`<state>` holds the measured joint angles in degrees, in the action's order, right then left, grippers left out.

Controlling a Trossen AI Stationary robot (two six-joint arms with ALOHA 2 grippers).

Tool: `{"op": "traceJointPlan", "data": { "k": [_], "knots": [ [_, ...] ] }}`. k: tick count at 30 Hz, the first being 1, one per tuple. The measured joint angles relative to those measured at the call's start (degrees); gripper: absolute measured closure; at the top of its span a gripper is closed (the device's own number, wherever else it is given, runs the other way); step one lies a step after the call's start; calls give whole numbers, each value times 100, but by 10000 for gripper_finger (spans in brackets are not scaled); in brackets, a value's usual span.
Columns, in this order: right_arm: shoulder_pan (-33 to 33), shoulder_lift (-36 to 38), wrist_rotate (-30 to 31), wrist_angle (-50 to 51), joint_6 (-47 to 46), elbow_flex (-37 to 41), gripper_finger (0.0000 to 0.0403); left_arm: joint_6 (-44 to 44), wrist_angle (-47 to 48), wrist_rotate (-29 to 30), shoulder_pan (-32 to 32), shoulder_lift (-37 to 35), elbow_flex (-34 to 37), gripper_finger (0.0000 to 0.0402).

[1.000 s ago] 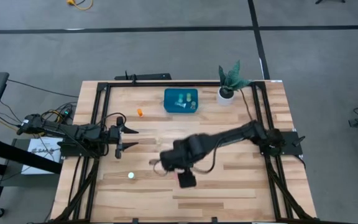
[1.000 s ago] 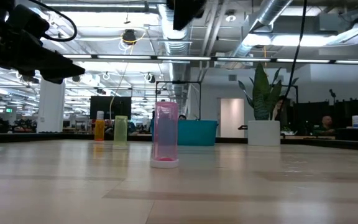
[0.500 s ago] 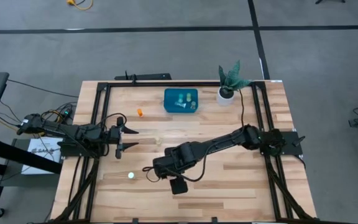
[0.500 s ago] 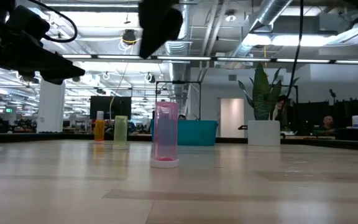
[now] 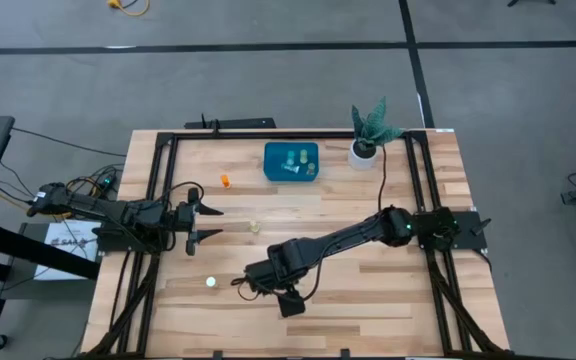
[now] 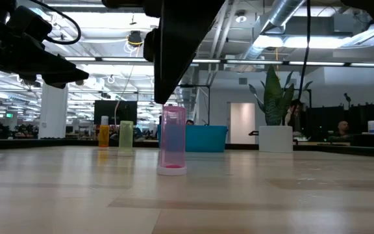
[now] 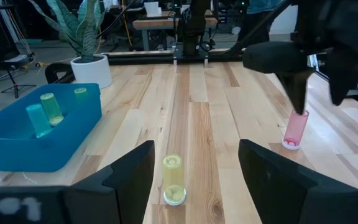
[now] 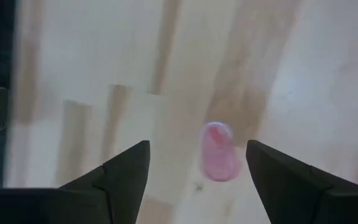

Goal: Pick and place pill bottles into a basket
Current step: Put the pink pill bottle into the blue bin

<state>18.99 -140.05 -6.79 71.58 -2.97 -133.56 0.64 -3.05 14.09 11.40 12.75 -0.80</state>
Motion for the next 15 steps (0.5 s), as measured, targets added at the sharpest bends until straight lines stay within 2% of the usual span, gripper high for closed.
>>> {"op": "traceJointPlan", "data": {
  "k": [2, 10, 15],
  "knots": [
    [-60, 0, 111, 33, -1, 0, 142, 0, 1, 1, -1, 0, 0, 178],
    [-178, 0, -74, 277, 88, 19, 142, 0, 4, 0, -2, 0, 0, 178],
    [-174, 2, -232, 250, 86, 297, 143, 0, 7, 1, 0, 0, 0, 178]
  ]
}}
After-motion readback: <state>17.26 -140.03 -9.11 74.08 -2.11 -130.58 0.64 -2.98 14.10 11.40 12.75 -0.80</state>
